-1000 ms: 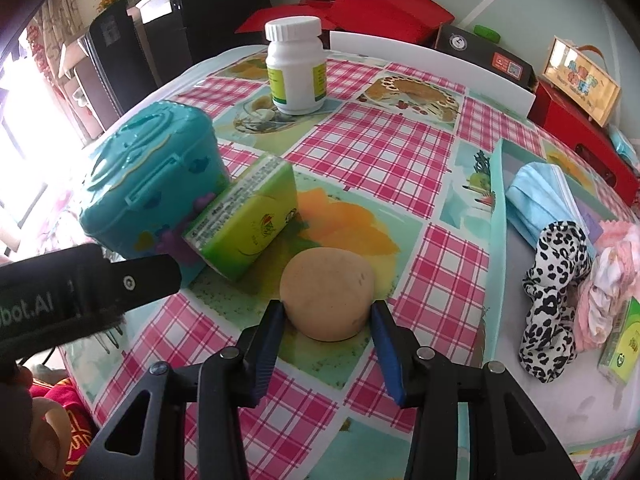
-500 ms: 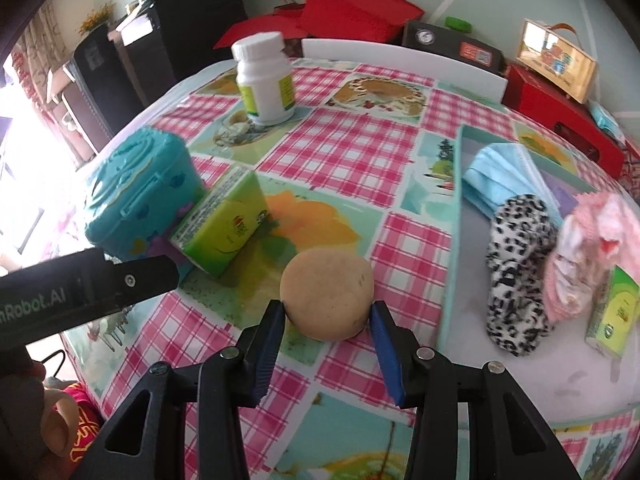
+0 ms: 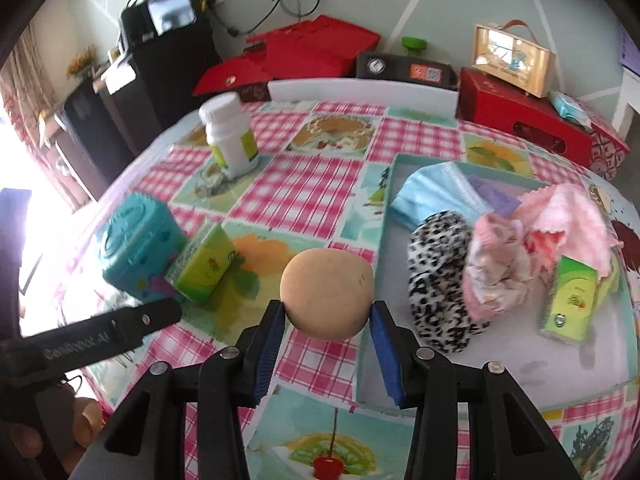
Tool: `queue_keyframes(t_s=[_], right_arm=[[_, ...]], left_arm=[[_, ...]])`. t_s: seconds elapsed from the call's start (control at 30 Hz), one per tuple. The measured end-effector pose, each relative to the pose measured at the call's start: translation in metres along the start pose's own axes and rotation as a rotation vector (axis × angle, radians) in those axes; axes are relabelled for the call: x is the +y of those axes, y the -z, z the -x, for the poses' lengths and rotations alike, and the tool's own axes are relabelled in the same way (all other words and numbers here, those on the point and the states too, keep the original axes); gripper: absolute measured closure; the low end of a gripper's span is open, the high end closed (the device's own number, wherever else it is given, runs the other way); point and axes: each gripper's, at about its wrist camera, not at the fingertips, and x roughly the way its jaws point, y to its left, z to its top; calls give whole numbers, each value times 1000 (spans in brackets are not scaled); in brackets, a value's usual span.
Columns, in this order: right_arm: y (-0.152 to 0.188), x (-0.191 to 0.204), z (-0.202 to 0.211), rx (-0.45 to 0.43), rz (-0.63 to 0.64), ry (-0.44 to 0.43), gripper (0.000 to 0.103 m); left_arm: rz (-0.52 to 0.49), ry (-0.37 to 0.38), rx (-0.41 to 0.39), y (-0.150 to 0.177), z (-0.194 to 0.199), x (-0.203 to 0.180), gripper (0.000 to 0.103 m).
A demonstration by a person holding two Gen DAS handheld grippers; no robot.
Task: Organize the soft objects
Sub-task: 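Lift the sponge with the right tool while the left tool moves toward the green tissue pack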
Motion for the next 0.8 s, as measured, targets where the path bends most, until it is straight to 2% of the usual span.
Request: queue_keyframes(t_s=[0.17, 0.4, 0.63, 0.8], right_arm=[[-4, -18, 15, -43, -55, -4, 56], [-6, -37, 17, -41, -111, -7, 56], [-6, -50, 18, -39, -151, -22, 56], [-6, -52, 17, -38, -156, -27, 56]], left_arm=[[-82, -9, -13, 3, 1, -17, 9], [-215, 7, -55, 7, 7, -44, 10], [-230, 46, -59, 2, 3, -53, 10], [-187, 72, -61, -3, 4, -47, 10]])
